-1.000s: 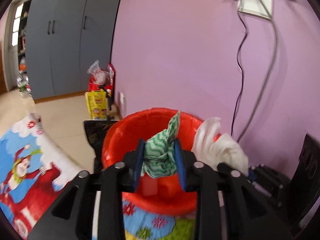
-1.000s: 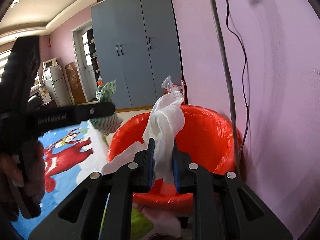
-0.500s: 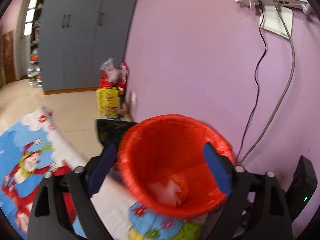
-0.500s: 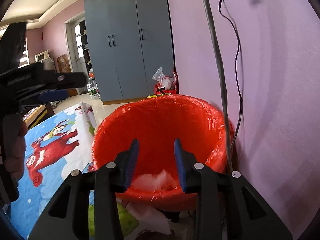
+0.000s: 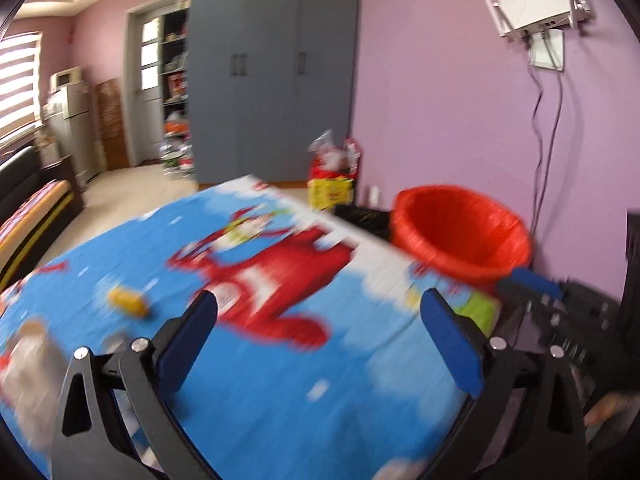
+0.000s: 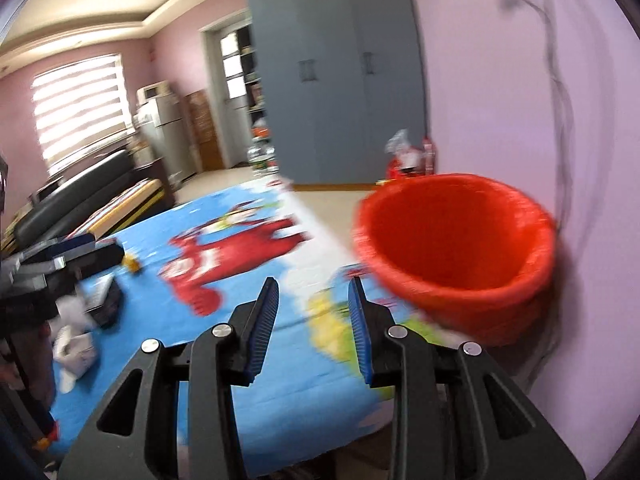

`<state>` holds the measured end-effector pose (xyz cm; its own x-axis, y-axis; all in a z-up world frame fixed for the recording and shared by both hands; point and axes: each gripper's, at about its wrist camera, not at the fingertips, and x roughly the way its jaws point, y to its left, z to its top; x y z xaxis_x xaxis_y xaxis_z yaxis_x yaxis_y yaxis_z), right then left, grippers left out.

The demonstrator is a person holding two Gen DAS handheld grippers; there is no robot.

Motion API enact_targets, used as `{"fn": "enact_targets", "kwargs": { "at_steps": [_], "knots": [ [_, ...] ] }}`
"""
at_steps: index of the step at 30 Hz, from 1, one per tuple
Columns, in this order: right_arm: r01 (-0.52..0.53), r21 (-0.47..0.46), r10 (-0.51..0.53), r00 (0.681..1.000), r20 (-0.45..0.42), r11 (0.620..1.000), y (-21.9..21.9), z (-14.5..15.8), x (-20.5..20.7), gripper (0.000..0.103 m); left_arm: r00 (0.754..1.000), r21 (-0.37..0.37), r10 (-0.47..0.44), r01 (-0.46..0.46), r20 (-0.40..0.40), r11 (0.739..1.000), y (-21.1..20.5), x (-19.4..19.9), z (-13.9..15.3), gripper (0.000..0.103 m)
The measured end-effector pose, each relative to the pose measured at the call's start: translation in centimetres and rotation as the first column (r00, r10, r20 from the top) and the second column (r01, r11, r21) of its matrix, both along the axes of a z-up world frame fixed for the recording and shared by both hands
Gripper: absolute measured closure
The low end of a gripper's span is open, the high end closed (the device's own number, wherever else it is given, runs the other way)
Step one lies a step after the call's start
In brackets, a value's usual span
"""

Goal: Collect trash
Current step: 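Move both open grippers back over the remaining trash on the bed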

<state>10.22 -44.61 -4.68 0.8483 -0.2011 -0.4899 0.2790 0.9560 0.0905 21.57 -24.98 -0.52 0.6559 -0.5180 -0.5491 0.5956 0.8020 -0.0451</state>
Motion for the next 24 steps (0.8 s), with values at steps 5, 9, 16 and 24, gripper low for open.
{"fn": "enact_targets", "kwargs": {
  "at_steps": [5, 9, 16, 24],
  "knots": [
    [-0.126, 0.004, 0.127, 0.992, -0.018, 0.992, 6.4, 0.7, 1.3, 0.076, 0.996, 0.012, 0.092, -0.092, 0.013, 0.996, 7.2, -2.7, -0.4, 0.005],
    [-0.23, -0.006, 0.229, 0.972, -0.044, 0.973, 11.8, 0.5, 2.3, 0.076, 0.981, 0.028, 0.193, -0.194, 0.028, 0.981, 13.8, -4.5, -1.3, 0.005],
    [-0.354, 0.026, 0.355, 0.93, -0.098, 0.935, 19.1, -1.1, 3.9, 0.073, 0.924, 0.073, 0.382, -0.38, -0.013, 0.922, 23.4, -6.1, -4.1, 0.005],
    [-0.455, 0.052, 0.457, 0.879, -0.136, 0.889, 24.6, -3.2, 4.8, 0.022, 0.878, 0.073, 0.476, -0.472, -0.049, 0.879, 28.1, -7.0, -6.0, 0.005]
  ]
}}
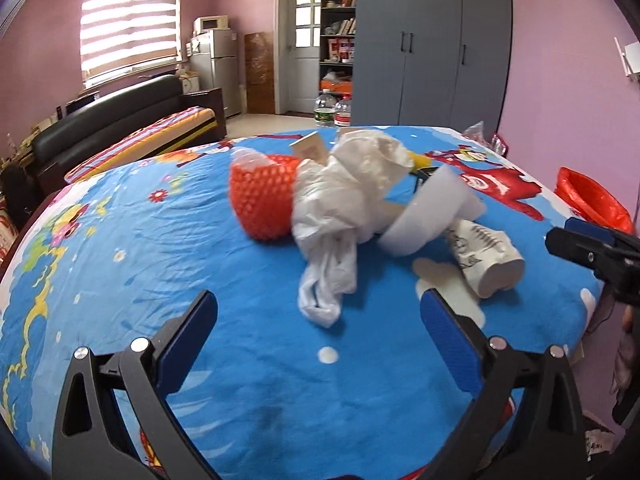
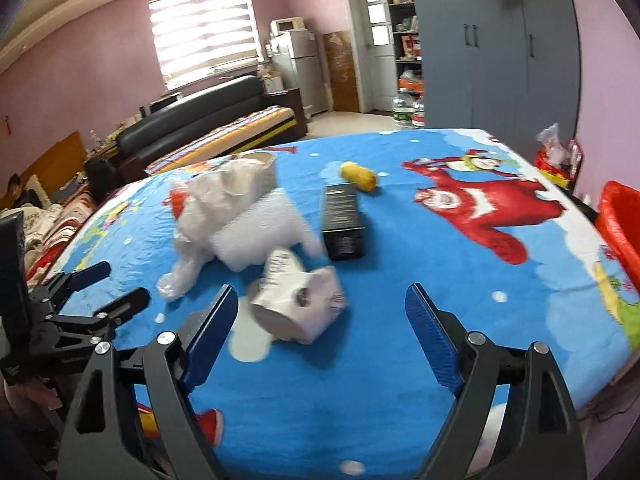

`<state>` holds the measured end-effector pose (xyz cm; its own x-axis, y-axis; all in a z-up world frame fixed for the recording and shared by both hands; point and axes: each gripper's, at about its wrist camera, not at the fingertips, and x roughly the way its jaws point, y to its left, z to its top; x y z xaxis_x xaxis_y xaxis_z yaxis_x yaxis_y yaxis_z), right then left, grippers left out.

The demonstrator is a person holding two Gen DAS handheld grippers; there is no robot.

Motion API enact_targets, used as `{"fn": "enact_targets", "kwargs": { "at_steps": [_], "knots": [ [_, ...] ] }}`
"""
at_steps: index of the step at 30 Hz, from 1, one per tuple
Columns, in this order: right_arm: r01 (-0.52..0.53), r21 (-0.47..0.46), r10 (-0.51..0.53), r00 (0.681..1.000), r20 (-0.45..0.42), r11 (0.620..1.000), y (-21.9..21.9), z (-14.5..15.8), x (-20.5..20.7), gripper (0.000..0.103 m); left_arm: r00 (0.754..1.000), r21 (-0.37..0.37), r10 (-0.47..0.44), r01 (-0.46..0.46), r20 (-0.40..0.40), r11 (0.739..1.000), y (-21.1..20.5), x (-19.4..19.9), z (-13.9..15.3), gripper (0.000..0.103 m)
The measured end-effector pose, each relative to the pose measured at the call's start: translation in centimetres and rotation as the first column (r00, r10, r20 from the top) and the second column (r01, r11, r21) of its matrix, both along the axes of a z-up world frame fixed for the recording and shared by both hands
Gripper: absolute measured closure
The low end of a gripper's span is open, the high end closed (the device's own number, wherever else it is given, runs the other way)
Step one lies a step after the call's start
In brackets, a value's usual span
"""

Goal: Collect trash
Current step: 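Move both open grippers back over the remaining trash on the bed, then grasp the crumpled white paper cup with the right gripper while the left gripper grasps a white foam sleeve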

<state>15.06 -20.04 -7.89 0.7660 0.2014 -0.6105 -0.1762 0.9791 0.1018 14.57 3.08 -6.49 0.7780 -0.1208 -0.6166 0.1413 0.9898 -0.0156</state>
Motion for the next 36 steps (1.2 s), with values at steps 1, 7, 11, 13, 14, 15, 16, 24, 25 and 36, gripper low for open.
{"fn": "enact_targets", "kwargs": {
  "at_steps": [1, 7, 11, 13, 14, 15, 16, 24, 25, 36],
  "knots": [
    [-0.005, -0.006, 0.005, 1.0, -0.012, 1.0, 0.5, -0.2, 0.3, 0.022, 1.0, -0.005, -0.002, 0.002, 0.002, 1.0, -0.1, 0.1, 0.1, 0.005],
    [0.01, -0.01, -0.01, 0.999, -0.054, 1.0, 1.8, -1.6, 2.9, 0.022, 1.0, 0.013, -0.005, 0.005, -0.001, 1.0, -0.4, 0.1, -0.2, 0.005],
    [0.01, 0.006, -0.01, 0.995, -0.097, 1.0, 2.3, -2.8, 4.5, 0.022, 1.0, 0.008, 0.021, -0.021, -0.011, 1.0, 0.4, 0.1, -0.5, 0.005],
    [0.011, 0.008, -0.01, 0.993, -0.121, 1.0, 2.7, -3.6, 5.1, 0.022, 0.999, 0.005, 0.034, -0.034, -0.012, 0.999, 0.8, 0.1, -0.5, 0.005],
    [0.015, 0.009, -0.013, 0.991, -0.133, 1.0, 2.9, -3.9, 5.4, 0.022, 0.999, 0.005, 0.036, -0.036, -0.012, 0.999, 0.8, 0.1, -0.5, 0.005],
    [0.012, 0.017, -0.009, 0.99, -0.142, 1.0, 2.9, -4.2, 5.5, 0.022, 0.999, 0.006, 0.038, -0.038, -0.012, 0.999, 0.9, 0.1, -0.4, 0.005],
    [0.007, 0.021, -0.003, 0.989, -0.148, 1.0, 3.0, -4.5, 5.5, 0.025, 0.999, 0.009, 0.039, -0.038, -0.011, 0.999, 0.9, 0.1, -0.4, 0.005],
    [-0.025, 0.012, 0.026, 0.996, -0.087, 1.0, 1.9, -3.5, 3.6, 0.049, 1.0, 0.0, 0.005, -0.005, -0.027, 1.0, -0.3, 0.9, -0.5, 0.005],
    [-0.016, 0.022, 0.018, 0.997, -0.078, 1.0, 1.4, -3.3, 3.3, 0.049, 1.0, -0.006, -0.011, 0.011, -0.027, 1.0, -0.8, 1.1, -0.4, 0.005],
    [0.123, 0.083, -0.124, 0.992, 0.001, 0.989, -5.5, -1.2, 0.2, 0.05, 0.984, -0.007, -0.17, 0.17, -0.05, 0.985, -7.1, 3.9, -0.8, 0.006]
  ]
}}
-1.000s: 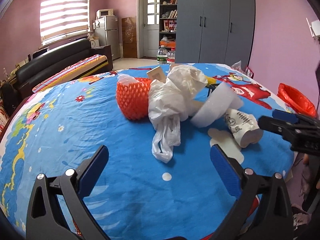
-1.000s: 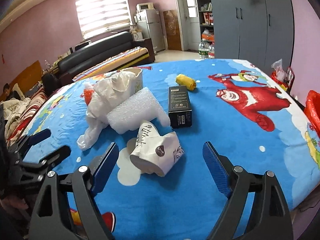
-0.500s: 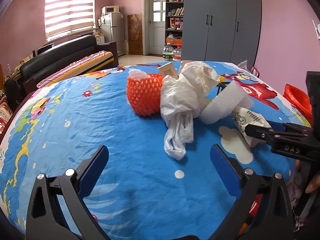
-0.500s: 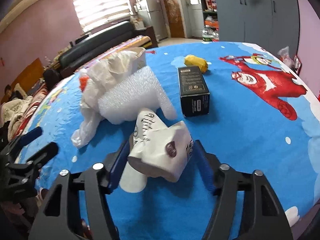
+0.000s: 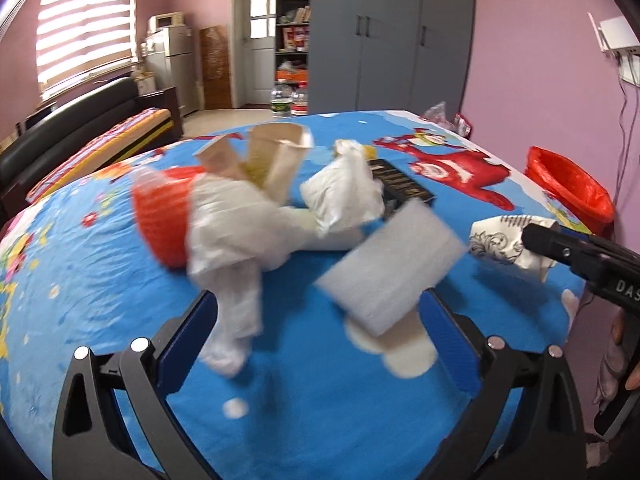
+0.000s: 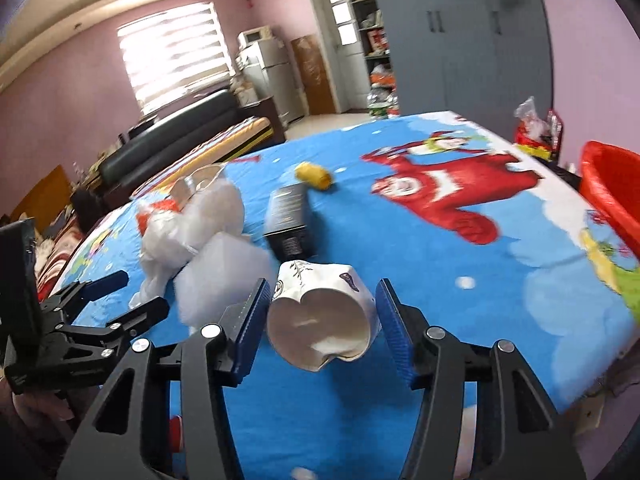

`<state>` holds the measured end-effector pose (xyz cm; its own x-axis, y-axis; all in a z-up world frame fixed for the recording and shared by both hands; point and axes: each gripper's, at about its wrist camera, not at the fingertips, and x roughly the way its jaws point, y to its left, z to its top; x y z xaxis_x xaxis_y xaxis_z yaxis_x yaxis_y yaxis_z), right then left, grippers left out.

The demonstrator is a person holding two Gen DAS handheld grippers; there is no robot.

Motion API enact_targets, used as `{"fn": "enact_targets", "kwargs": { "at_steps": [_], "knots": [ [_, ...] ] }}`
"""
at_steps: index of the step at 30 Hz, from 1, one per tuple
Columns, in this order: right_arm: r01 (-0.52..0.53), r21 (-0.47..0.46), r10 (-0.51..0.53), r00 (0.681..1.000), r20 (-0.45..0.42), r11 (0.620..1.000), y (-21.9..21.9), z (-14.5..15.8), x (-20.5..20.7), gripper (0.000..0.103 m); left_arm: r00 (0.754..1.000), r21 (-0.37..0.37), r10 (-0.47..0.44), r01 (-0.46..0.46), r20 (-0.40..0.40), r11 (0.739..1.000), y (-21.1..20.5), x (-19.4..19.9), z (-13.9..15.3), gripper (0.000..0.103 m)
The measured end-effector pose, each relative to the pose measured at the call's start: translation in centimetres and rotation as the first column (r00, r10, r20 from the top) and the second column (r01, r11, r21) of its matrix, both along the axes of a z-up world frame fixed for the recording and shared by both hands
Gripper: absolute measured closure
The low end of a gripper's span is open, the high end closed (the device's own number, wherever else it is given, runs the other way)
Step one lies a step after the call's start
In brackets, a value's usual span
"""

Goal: Collect trash
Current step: 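Grasp the crumpled white paper cup with the right gripper while the left gripper grasps a white foam sleeve, then carry the paper cup and foam sleeve over the red bucket with both grippers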

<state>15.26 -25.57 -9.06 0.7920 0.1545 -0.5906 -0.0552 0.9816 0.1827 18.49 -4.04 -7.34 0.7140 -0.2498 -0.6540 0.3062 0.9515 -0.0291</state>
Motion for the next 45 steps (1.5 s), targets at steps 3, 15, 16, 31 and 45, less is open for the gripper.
{"fn": "enact_targets", "kwargs": {
  "at_steps": [3, 15, 16, 31, 45],
  "knots": [
    [0.02, 0.005, -0.02, 1.0, 0.007, 1.0, -1.3, 0.1, -0.8, 0.05, 0.999, 0.001, -0.037, 0.037, -0.015, 0.999, -1.6, 0.9, -0.5, 0.006],
    [0.027, 0.031, -0.028, 0.999, 0.032, 0.999, -2.7, 0.4, -2.0, 0.05, 0.987, 0.005, -0.118, 0.119, -0.106, 0.993, -4.9, 4.0, -2.1, 0.024],
    [0.028, 0.032, -0.029, 0.999, 0.032, 0.999, -2.7, 0.4, -2.0, 0.05, 0.985, -0.014, -0.139, 0.139, -0.103, 0.99, -5.0, 3.6, -2.0, 0.026],
    [-0.003, 0.018, 0.002, 0.999, 0.044, 1.0, -1.4, 0.5, -2.6, 0.05, 0.995, -0.074, -0.097, 0.098, 0.012, 0.992, -3.9, -1.9, 0.5, 0.029],
    [0.023, -0.063, -0.015, 0.992, 0.122, 0.998, -2.0, 2.1, -3.6, 0.05, 0.994, -0.124, -0.073, 0.083, 0.083, 0.989, -4.8, -2.4, 3.0, 0.028]
  ]
}}
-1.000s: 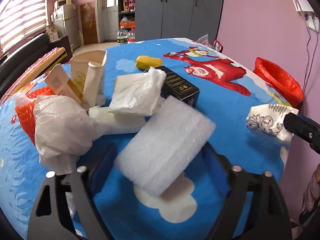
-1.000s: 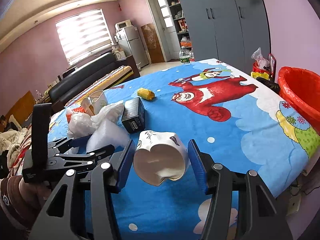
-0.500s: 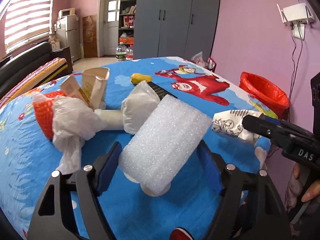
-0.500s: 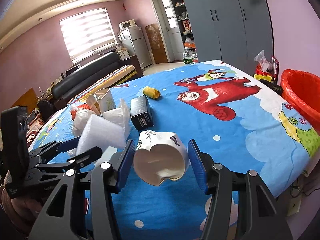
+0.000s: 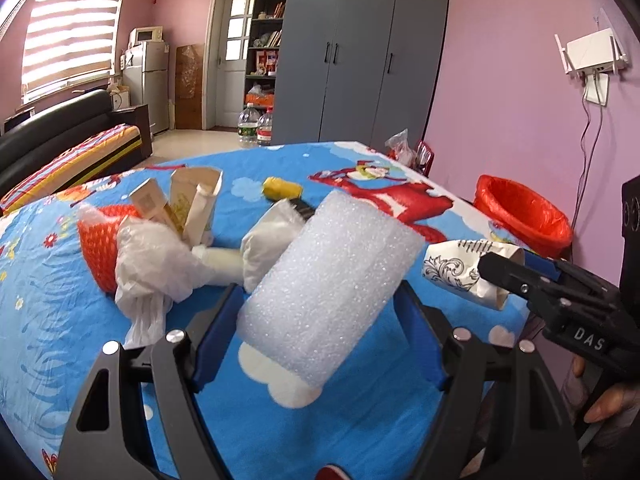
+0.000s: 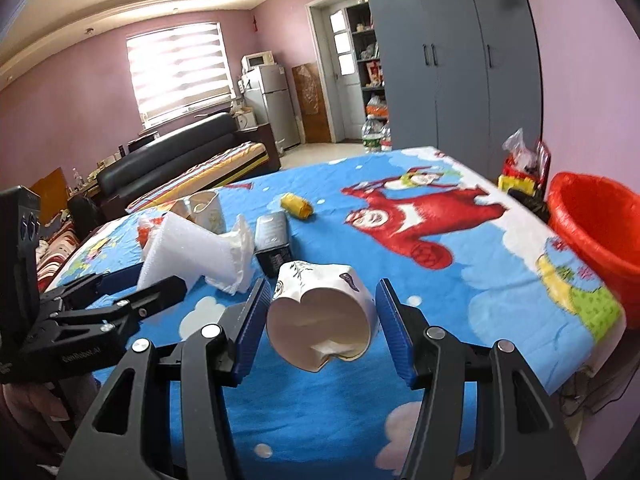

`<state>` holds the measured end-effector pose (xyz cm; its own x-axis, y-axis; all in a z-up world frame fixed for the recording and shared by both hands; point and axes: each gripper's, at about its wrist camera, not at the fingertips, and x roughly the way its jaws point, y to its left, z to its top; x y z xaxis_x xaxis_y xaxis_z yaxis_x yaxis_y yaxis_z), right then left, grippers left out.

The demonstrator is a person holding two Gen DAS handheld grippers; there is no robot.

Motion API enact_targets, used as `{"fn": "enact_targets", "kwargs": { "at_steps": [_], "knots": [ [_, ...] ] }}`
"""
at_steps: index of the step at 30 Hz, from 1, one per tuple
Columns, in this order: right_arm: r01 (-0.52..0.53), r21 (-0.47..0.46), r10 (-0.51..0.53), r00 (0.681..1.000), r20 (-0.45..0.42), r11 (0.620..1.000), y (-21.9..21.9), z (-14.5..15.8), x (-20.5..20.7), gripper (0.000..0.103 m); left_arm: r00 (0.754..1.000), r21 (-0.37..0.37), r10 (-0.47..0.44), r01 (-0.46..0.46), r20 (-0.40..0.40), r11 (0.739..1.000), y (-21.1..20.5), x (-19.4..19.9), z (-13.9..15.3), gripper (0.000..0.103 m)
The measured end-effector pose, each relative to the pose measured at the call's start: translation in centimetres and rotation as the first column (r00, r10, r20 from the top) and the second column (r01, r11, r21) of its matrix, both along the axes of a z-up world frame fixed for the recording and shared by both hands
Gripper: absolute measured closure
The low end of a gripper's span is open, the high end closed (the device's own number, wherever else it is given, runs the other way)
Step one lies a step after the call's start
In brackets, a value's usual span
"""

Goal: Collect trash
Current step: 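Carry the paper cup and foam sleeve over the red bucket with both grippers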

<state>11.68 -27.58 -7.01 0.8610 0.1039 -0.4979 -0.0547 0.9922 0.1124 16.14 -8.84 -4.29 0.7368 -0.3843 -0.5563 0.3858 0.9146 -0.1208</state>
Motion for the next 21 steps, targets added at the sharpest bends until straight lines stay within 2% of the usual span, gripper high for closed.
{"fn": "enact_targets", "kwargs": {
  "at_steps": [11, 21],
  "knots": [
    [0.141, -0.045, -0.137, 0.987, 0.087, 0.989, -5.2, 2.3, -1.4, 0.05, 0.993, -0.045, -0.118, 0.118, 0.013, 0.992, -5.6, 1.6, 2.2, 0.028],
    [0.304, -0.067, -0.288, 0.941, 0.176, 0.95, -11.5, 4.3, -3.5, 0.05, 0.969, -0.072, -0.24, 0.243, 0.052, 0.967, -13.7, 3.5, 3.9, 0.028]
  ]
}}
